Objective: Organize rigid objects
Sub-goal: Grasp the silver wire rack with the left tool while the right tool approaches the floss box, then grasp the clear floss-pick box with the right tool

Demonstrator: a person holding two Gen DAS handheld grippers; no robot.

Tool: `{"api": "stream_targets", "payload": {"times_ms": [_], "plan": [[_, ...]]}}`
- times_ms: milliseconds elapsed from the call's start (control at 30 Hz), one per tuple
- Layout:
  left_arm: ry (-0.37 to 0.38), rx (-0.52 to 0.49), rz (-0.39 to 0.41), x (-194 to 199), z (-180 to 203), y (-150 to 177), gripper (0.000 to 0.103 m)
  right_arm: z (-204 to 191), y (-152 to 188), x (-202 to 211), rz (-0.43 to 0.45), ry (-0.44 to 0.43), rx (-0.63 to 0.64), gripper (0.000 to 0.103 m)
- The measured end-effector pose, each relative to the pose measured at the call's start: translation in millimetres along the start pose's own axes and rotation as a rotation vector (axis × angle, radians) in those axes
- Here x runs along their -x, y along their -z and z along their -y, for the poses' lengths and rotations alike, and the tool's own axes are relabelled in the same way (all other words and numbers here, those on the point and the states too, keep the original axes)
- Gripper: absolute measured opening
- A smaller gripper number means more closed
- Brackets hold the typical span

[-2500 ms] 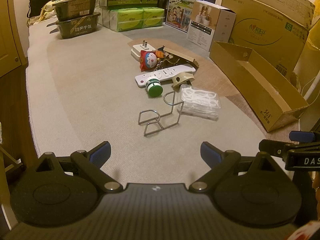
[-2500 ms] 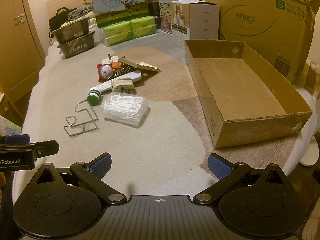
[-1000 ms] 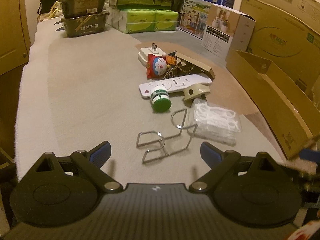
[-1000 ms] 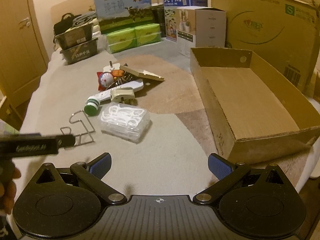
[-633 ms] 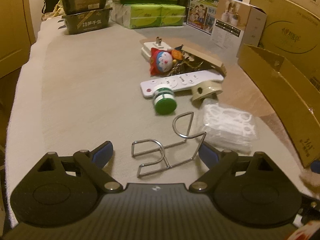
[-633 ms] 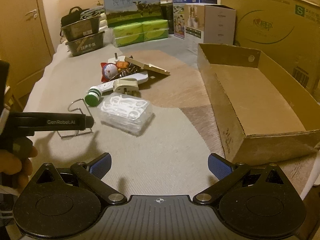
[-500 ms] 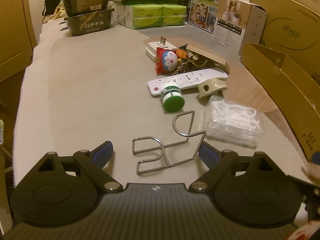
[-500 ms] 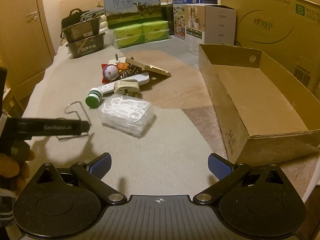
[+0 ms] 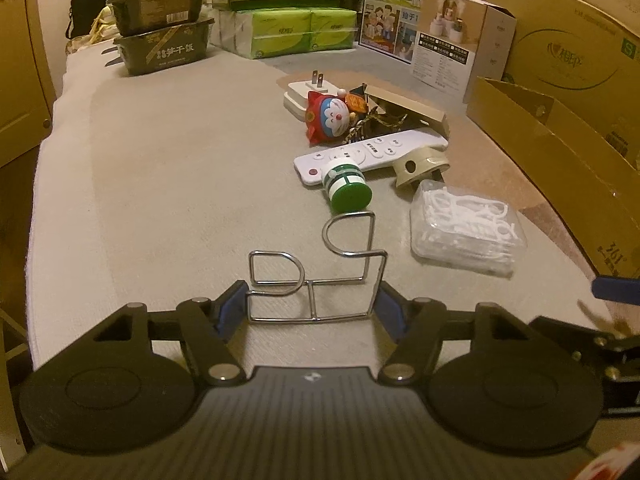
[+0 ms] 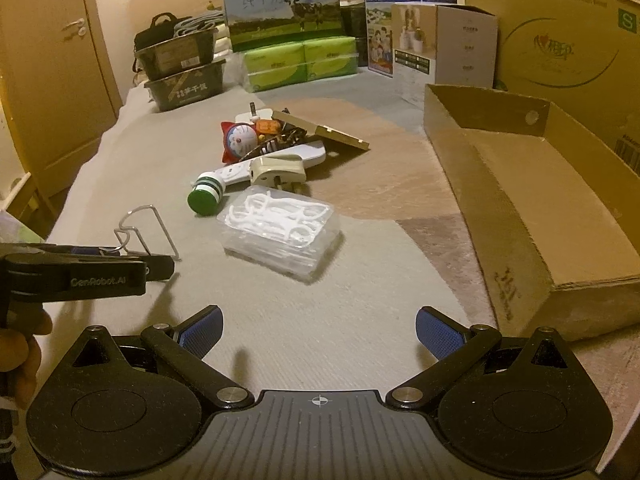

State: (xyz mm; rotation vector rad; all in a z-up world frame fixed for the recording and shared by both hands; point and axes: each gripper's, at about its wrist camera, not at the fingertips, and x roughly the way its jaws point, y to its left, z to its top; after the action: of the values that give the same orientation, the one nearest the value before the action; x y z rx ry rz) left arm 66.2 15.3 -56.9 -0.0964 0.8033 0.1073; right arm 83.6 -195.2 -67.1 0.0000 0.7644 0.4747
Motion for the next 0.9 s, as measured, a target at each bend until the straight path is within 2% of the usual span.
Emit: {"api": "stream_targets", "payload": {"times_ms": [233,500,767,900], "plan": [[-0.019,-0.008,0.024,2.1,-19.4,-11.7,0.065,-7.7,-10.8,-16.3,0.022,-0.035,-0.028,0.102],[-0.034,0.02,0.043,-2.6,-39.2,-24.4,0.065,-29.4,-34.6,-48.4,0.056,-0.028,-0.053,0.102],[-0.028,0.033,0.047,-5.3,-43.3,-26.8,0.065,-43.0,-49.0,-79.0,0.069,0.064,-0.026,0.102],[-0.022,0.031,0.043,-6.4,-41.6,-26.7,0.065,-42.2,-48.9,-84.6,0.064,0.092,0.006,0.091]]}}
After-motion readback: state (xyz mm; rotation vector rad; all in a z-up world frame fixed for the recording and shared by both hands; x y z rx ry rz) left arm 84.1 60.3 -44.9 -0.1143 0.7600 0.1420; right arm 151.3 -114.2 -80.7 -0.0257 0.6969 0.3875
